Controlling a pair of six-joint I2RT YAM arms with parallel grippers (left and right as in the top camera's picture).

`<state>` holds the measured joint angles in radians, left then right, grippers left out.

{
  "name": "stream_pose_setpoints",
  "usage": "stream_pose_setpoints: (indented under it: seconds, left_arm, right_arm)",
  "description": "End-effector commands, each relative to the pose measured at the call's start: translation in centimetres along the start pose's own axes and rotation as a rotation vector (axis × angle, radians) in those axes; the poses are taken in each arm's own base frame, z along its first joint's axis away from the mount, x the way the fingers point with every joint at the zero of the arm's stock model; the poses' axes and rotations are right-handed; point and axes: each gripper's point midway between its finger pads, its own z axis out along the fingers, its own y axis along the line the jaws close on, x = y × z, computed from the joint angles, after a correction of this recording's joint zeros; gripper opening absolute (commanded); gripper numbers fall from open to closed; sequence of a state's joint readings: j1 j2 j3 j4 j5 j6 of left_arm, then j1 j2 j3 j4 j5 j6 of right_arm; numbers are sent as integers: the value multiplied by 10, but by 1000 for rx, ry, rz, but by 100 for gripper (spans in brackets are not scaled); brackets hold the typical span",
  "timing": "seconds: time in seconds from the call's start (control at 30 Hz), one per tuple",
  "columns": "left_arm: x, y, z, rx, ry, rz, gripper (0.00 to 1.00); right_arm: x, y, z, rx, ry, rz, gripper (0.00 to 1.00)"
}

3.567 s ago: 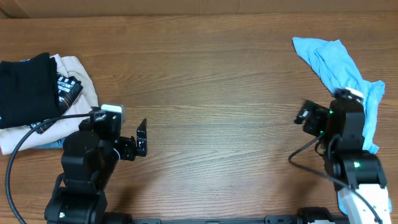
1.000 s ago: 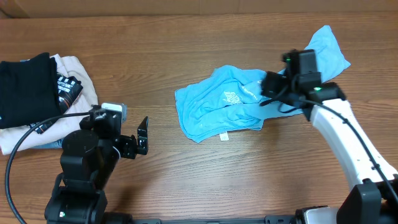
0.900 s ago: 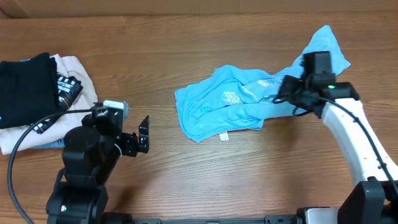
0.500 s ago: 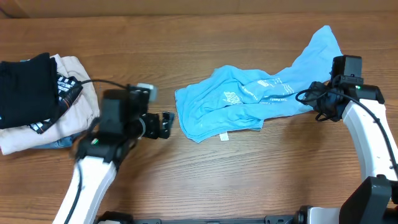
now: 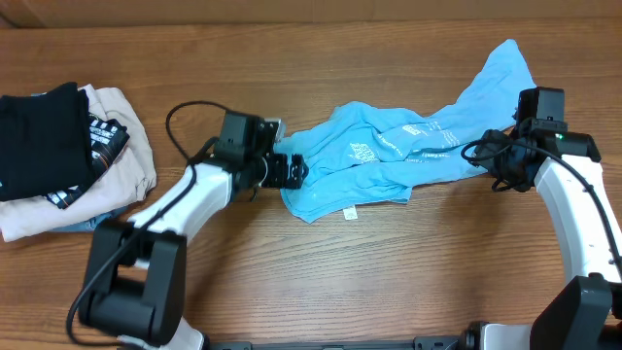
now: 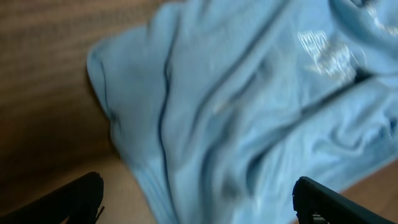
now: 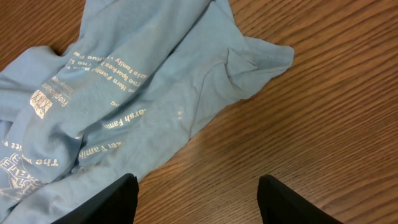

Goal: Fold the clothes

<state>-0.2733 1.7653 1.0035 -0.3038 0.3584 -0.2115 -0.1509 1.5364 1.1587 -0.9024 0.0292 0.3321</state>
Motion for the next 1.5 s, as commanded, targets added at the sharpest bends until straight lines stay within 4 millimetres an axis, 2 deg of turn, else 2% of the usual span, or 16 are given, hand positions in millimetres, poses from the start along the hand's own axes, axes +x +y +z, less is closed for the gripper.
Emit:
stream_pose_setpoints:
  seconds: [0.0, 0.07, 0.33, 0.37, 0.4, 0.47, 0.5, 0.67, 0.77, 0.87, 0.97, 1.0, 1.03, 1.17, 1.23, 1.47]
  left_arm:
    - [-28, 3, 15, -18, -26, -2, 100]
    - [-33, 5, 23, -24, -23, -3, 100]
    - [-23, 30, 49, -104, 12, -21, 65]
    - [-23, 31, 50, -104, 12, -21, 58]
    - [-26, 30, 50, -102, 1, -17, 34]
    - [-36, 27, 46, -96, -19, -11, 9]
    - [-43, 24, 42, -94, -31, -7, 4]
    - [-114, 18, -13, -168, -162, 78, 4]
    - [-189, 17, -89, -259, -343, 117, 4]
    - [-238, 20, -154, -296, -488, 112, 4]
    - [-258, 41, -192, -336, -565, 76, 34]
    - [-257, 49, -195, -348, -563, 62, 61]
    - [-253, 60, -196, -363, -551, 23, 100]
    - [-223, 83, -177, -341, -424, -126, 100]
    - [-193, 65, -144, -205, -263, -151, 100]
    - [-130, 8, -78, -60, 51, -145, 100]
  right_arm:
    - [-9, 4, -11, -21, -39, -5, 65]
    - [-9, 4, -11, -21, -39, -5, 65]
    - [-9, 4, -11, -21, -40, -5, 65]
    - [-9, 4, -11, -21, -39, -5, 65]
    - [-9, 4, -11, -21, -39, -5, 65]
    - [-9, 4, -11, -21, -39, -5, 65]
    - [-9, 4, -11, -21, -39, -5, 65]
    - [-9, 4, -11, -21, -40, -5, 65]
    - [-9, 4, -11, -21, -40, -5, 65]
    - [-9, 4, -11, -21, -40, -5, 65]
    - [-9, 4, -11, -20, -39, -5, 65]
    - [-9, 4, -11, -21, -39, -5, 65]
    - [-9, 4, -11, -21, -39, -6, 65]
    - [-9, 4, -11, -21, -40, -5, 65]
    - [-9, 4, -11, -21, -40, -5, 66]
    - [-7, 5, -10, -27, -33, -20, 64]
